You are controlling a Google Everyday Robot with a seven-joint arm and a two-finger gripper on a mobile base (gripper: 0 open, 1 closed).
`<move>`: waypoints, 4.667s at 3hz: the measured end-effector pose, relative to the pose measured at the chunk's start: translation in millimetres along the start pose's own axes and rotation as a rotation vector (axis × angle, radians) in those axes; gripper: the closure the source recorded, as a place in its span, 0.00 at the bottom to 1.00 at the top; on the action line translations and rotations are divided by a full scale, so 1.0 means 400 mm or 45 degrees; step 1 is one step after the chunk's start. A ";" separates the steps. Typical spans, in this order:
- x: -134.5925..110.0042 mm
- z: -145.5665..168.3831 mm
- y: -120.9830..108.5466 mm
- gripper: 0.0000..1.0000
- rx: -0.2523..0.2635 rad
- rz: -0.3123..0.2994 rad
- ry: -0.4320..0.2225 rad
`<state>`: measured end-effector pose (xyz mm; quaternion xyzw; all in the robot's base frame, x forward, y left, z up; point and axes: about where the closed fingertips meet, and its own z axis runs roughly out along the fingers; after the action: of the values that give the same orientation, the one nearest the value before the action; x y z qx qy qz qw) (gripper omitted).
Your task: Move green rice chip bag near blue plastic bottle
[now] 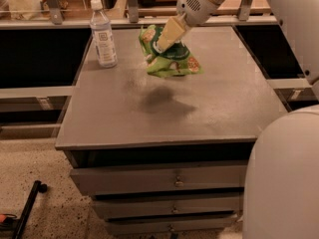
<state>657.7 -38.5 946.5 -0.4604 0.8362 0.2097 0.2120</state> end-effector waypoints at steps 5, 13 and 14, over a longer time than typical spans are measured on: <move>-0.127 0.158 0.031 1.00 -0.071 0.115 -0.146; -0.107 0.177 0.012 0.00 -0.082 0.150 -0.135; -0.095 0.155 -0.004 0.00 -0.115 0.169 -0.176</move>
Offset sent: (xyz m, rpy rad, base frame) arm 0.0204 0.0493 0.0007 0.1824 -0.0162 -0.1015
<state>687.6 20.4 916.1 -0.3976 0.8379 0.2920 0.2338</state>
